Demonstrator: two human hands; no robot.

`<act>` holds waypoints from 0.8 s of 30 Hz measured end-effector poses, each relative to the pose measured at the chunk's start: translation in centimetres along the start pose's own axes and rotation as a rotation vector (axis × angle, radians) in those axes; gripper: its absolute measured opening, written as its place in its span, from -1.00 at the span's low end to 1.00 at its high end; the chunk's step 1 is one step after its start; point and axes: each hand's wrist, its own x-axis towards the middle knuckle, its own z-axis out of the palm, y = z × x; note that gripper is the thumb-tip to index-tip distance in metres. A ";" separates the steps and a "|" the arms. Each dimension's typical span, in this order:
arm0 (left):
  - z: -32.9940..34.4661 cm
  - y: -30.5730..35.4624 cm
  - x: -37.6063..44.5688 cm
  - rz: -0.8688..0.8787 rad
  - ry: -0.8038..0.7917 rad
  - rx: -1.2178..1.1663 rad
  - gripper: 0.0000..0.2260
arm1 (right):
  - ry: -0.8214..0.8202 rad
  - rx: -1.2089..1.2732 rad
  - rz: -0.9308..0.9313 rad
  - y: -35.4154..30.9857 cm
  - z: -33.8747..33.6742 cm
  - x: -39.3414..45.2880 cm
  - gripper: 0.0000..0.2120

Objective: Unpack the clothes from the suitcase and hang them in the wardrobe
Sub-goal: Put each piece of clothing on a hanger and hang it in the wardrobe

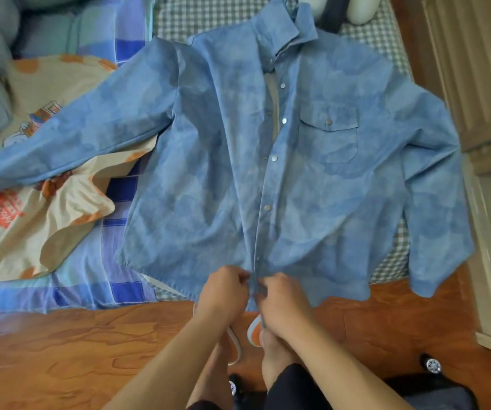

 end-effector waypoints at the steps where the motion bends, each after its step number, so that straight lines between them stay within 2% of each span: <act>1: -0.7 0.2 0.2 0.001 0.037 0.047 -0.76 | 0.008 0.045 0.044 -0.1 -0.8 0.3 -0.83; 5: -3.4 3.0 2.0 0.087 0.312 -0.207 -0.83 | 0.377 0.284 0.015 -1.3 -4.3 4.3 -0.85; 7: -3.5 4.6 4.8 0.102 0.352 -0.341 -0.83 | 0.393 0.321 -0.014 -2.3 -4.4 7.6 -0.88; 10: -2.5 5.9 9.1 0.022 0.324 -0.484 -0.83 | 0.372 0.187 0.023 -3.3 -2.7 11.0 -0.73; 13: -1.6 5.6 10.7 0.033 0.306 -0.343 -0.85 | 0.471 0.156 0.151 -3.4 -1.4 12.1 -0.78; 17: -0.9 5.6 10.8 0.105 0.229 -0.150 -0.67 | 0.466 0.632 0.379 -2.8 -1.9 11.6 -0.96; 20: -0.4 6.7 11.1 0.046 0.267 -0.010 -0.60 | 0.427 0.824 0.426 -2.8 -2.8 10.3 -0.89; 24: -0.3 7.5 11.5 0.041 0.298 0.025 -0.79 | 0.396 0.942 0.439 -4.0 -3.8 9.6 -0.94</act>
